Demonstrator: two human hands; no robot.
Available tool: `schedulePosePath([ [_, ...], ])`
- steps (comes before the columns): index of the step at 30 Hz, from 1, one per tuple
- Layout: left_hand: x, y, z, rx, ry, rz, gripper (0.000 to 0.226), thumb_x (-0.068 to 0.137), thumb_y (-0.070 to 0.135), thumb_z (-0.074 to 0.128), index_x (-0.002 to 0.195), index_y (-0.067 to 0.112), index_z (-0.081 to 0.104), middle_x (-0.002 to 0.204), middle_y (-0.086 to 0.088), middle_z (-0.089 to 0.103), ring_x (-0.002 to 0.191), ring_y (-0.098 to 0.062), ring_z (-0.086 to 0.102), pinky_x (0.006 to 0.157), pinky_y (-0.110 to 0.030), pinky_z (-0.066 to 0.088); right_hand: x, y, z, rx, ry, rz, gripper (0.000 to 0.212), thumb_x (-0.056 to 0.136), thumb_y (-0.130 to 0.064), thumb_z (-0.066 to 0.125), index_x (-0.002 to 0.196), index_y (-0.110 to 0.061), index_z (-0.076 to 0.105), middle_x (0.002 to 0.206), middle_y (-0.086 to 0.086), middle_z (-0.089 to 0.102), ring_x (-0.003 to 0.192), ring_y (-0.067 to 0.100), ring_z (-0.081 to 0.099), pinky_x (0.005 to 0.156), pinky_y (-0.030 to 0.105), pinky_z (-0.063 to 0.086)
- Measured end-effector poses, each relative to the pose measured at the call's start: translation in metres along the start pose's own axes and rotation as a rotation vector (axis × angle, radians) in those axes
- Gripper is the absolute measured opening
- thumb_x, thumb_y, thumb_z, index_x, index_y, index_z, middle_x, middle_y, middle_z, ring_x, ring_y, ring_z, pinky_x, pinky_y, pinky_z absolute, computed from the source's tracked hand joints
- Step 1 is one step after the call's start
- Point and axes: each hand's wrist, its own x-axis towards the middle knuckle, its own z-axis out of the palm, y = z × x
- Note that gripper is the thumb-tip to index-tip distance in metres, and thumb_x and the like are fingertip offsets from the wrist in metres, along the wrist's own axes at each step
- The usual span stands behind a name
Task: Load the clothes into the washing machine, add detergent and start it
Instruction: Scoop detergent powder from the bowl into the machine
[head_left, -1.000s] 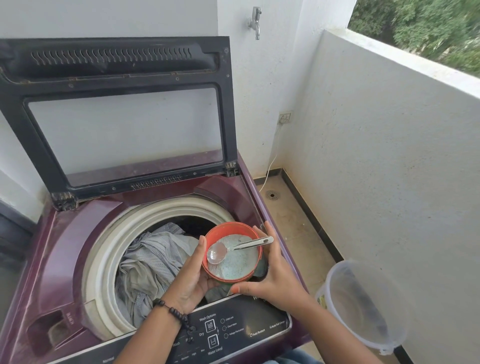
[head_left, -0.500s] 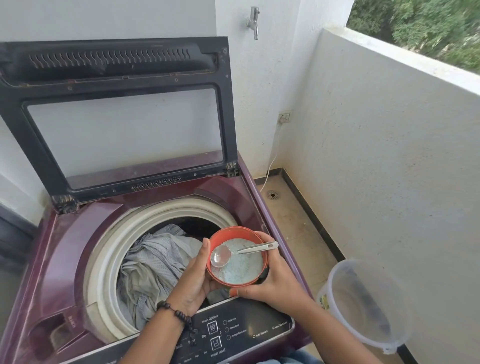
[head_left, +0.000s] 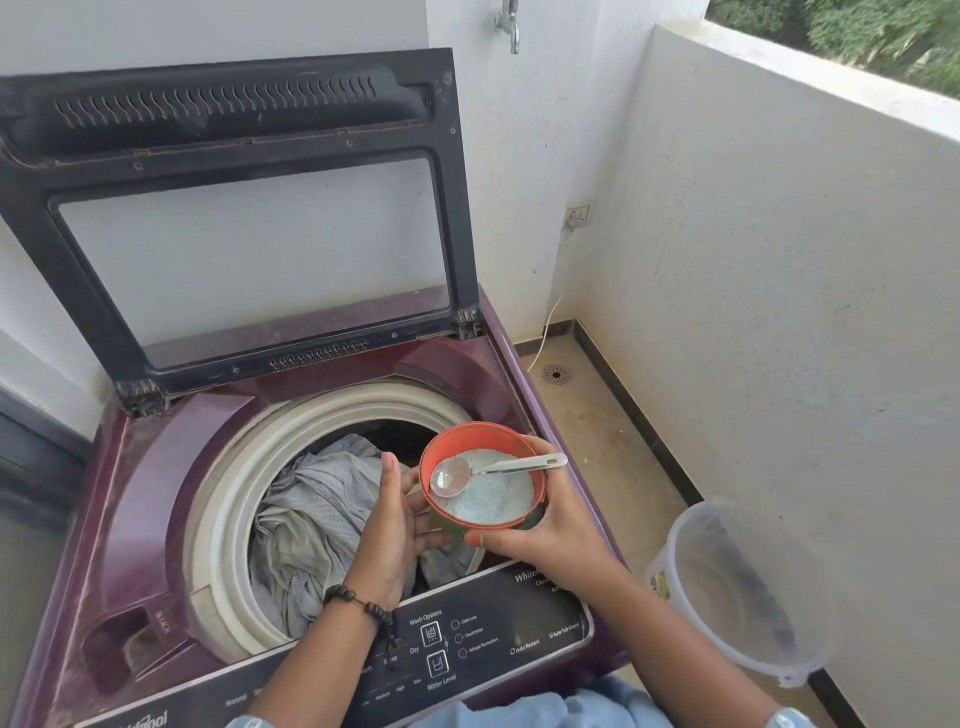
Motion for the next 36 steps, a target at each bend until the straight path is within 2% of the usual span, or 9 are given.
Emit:
schedulePosePath([
  [2, 0.0, 0.0, 0.002, 0.028, 0.072, 0.014, 0.068, 0.088, 0.066, 0.028, 0.117, 0.016, 0.064, 0.102, -0.012, 0.075, 0.086, -0.028, 0.073, 0.078, -0.041, 0.06, 0.0, -0.002, -0.002, 0.014, 0.012, -0.004, 0.091, 0.058, -0.027, 0.093, 0.13, -0.038, 0.038, 0.125, -0.024, 0.053, 0.121, -0.003, 0.049, 0.094, 0.012, 0.043],
  [4, 0.0, -0.001, 0.001, 0.065, 0.163, 0.047, 0.04, 0.1, 0.045, 0.041, 0.109, 0.015, 0.065, 0.1, -0.013, 0.074, 0.077, -0.024, 0.073, 0.074, -0.038, 0.061, 0.0, -0.006, -0.004, 0.027, 0.028, -0.018, 0.089, 0.058, -0.022, 0.094, 0.128, -0.036, 0.039, 0.125, -0.02, 0.054, 0.119, -0.006, 0.05, 0.092, 0.009, 0.042],
  [8, -0.002, -0.002, 0.002, 0.191, 0.27, 0.141, 0.014, 0.099, 0.016, 0.053, 0.1, 0.011, 0.066, 0.084, -0.012, 0.072, 0.053, -0.008, 0.065, 0.043, -0.016, 0.046, 0.002, -0.008, -0.013, 0.045, 0.065, -0.043, 0.089, 0.056, -0.017, 0.095, 0.124, -0.037, 0.04, 0.125, -0.017, 0.055, 0.116, -0.008, 0.051, 0.089, 0.006, 0.04],
  [11, -0.004, -0.003, 0.004, 0.303, 0.313, 0.236, 0.014, 0.097, 0.016, 0.057, 0.095, 0.011, 0.069, 0.063, -0.007, 0.067, 0.038, -0.004, 0.051, 0.038, -0.013, 0.038, 0.004, -0.009, -0.019, 0.056, 0.079, -0.036, 0.093, 0.053, -0.024, 0.096, 0.125, -0.041, 0.039, 0.123, -0.022, 0.057, 0.117, -0.006, 0.053, 0.093, 0.013, 0.044],
  [15, -0.002, -0.001, 0.008, 0.439, 0.369, 0.34, 0.017, 0.096, 0.022, 0.058, 0.085, 0.023, 0.071, 0.047, 0.0, 0.058, 0.036, -0.002, 0.044, 0.037, -0.014, 0.038, 0.004, -0.011, -0.031, 0.081, 0.084, -0.048, 0.094, 0.054, -0.019, 0.095, 0.129, -0.034, 0.04, 0.125, -0.017, 0.056, 0.117, -0.006, 0.052, 0.094, 0.012, 0.043],
  [18, 0.0, 0.006, 0.019, 0.501, 0.387, 0.413, 0.026, 0.096, 0.028, 0.057, 0.075, 0.021, 0.07, 0.042, -0.001, 0.052, 0.035, -0.004, 0.044, 0.039, -0.017, 0.039, 0.002, -0.012, -0.043, 0.113, 0.08, -0.04, 0.098, 0.055, -0.019, 0.095, 0.134, -0.026, 0.038, 0.126, -0.015, 0.056, 0.118, -0.006, 0.051, 0.094, 0.014, 0.044],
  [22, -0.002, 0.016, 0.044, 0.506, 0.367, 0.468, 0.039, 0.098, 0.034, 0.052, 0.067, 0.013, 0.065, 0.041, 0.0, 0.049, 0.037, -0.006, 0.044, 0.041, -0.017, 0.039, 0.0, -0.015, -0.062, 0.14, 0.082, -0.055, 0.097, 0.056, -0.013, 0.094, 0.134, -0.021, 0.038, 0.125, -0.016, 0.055, 0.113, -0.012, 0.052, 0.086, 0.005, 0.042],
  [27, -0.004, 0.027, 0.085, 0.417, 0.178, 0.463, 0.015, 0.098, 0.021, 0.054, 0.091, 0.016, 0.065, 0.053, 0.0, 0.063, 0.044, -0.008, 0.052, 0.043, -0.018, 0.043, -0.002, -0.016, -0.098, 0.105, 0.124, -0.085, 0.094, 0.054, -0.024, 0.096, 0.129, -0.034, 0.04, 0.125, -0.018, 0.056, 0.116, -0.005, 0.053, 0.09, 0.009, 0.043],
  [36, 0.009, 0.048, 0.174, 0.387, 0.079, 0.555, 0.011, 0.097, 0.019, 0.055, 0.095, 0.014, 0.065, 0.062, 0.0, 0.067, 0.051, -0.008, 0.06, 0.048, -0.017, 0.049, -0.005, -0.016, -0.192, 0.084, 0.236, -0.133, 0.094, 0.052, -0.028, 0.096, 0.13, -0.031, 0.043, 0.123, -0.022, 0.058, 0.117, -0.002, 0.054, 0.095, 0.019, 0.046],
])
